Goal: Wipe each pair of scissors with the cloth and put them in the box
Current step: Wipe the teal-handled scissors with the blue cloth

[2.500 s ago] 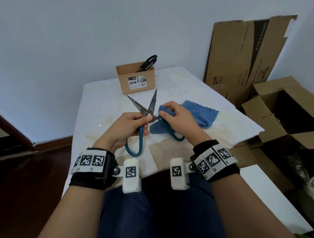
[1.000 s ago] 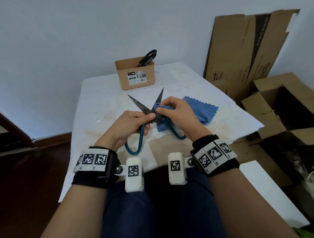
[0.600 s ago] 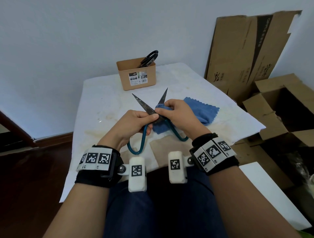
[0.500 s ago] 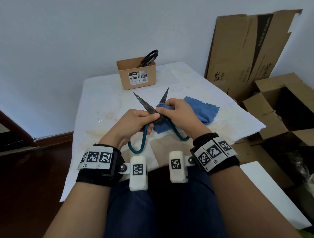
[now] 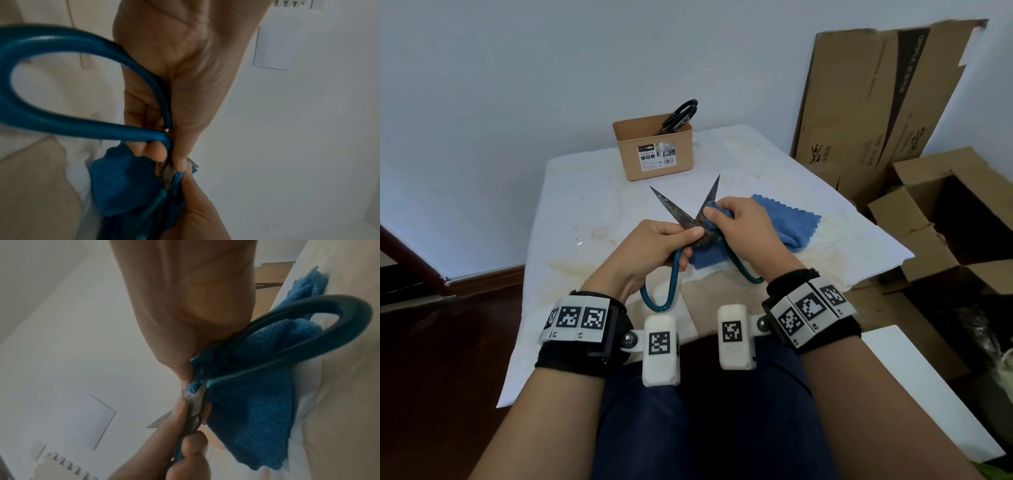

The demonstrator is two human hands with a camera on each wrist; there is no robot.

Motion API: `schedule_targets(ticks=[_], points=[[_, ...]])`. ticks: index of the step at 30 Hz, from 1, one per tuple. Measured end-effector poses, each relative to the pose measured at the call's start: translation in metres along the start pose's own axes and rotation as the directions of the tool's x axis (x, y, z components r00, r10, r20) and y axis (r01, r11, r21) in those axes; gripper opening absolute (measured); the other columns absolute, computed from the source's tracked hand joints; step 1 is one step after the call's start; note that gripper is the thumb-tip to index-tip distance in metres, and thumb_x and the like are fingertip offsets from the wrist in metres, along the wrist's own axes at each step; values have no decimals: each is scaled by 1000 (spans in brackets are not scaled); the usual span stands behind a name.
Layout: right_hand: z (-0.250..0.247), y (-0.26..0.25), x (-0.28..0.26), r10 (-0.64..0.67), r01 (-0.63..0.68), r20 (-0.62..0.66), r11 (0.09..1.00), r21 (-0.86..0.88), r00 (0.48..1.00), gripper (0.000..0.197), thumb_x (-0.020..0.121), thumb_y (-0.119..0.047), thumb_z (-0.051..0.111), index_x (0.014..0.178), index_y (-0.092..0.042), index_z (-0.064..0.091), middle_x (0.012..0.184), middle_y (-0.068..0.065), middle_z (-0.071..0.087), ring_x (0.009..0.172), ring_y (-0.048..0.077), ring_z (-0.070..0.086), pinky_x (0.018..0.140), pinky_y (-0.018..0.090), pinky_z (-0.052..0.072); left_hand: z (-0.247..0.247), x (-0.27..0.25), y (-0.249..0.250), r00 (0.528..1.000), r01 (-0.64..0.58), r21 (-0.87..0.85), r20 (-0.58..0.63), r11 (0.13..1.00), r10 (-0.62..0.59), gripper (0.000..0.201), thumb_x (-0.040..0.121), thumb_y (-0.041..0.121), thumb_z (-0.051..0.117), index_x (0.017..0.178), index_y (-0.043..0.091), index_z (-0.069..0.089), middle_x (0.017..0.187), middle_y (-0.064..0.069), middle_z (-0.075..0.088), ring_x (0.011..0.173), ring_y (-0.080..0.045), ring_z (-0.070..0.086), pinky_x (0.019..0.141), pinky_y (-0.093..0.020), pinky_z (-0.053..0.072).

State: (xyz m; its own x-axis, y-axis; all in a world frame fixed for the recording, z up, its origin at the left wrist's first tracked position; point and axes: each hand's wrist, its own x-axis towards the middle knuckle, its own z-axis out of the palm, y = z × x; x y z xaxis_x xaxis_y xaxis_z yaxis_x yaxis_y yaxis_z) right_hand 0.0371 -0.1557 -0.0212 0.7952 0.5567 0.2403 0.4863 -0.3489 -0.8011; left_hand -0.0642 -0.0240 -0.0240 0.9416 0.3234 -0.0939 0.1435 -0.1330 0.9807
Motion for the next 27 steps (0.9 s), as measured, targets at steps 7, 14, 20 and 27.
schedule_targets(ticks=[7,14,20,27], points=[[3,2,-1,75,-74,-7,987,141,997,42,99,-25,50,59,-14,42,57,3,36,59,16,35,60,33,32,-5,-2,-2,1000,14,1,5,1000,-14,36,93,29,68,62,11,65,60,-8,56,52,-16,49,61,-23,49],[-5,-3,-1,297,-272,-10,888,372,955,43,101,-40,44,69,-12,50,63,11,42,65,20,43,65,35,39,-7,-6,-7,999,45,-8,10,999,-45,37,93,29,68,57,18,71,61,-6,58,53,-16,50,63,-25,48],[-10,-1,-3,243,-293,168,852,435,955,30,100,-22,48,87,1,62,76,13,59,72,19,59,69,28,51,-8,-4,-8,998,62,-30,-8,998,-62,28,92,30,69,73,10,74,60,-6,58,51,-15,50,61,-24,48],[-5,-3,-4,176,-221,144,886,407,974,10,96,-9,56,104,-10,63,88,-1,66,74,3,63,55,6,47,-5,-2,-9,999,44,-17,-9,999,-45,31,91,30,69,69,8,68,60,-7,58,50,-15,50,61,-24,48]])
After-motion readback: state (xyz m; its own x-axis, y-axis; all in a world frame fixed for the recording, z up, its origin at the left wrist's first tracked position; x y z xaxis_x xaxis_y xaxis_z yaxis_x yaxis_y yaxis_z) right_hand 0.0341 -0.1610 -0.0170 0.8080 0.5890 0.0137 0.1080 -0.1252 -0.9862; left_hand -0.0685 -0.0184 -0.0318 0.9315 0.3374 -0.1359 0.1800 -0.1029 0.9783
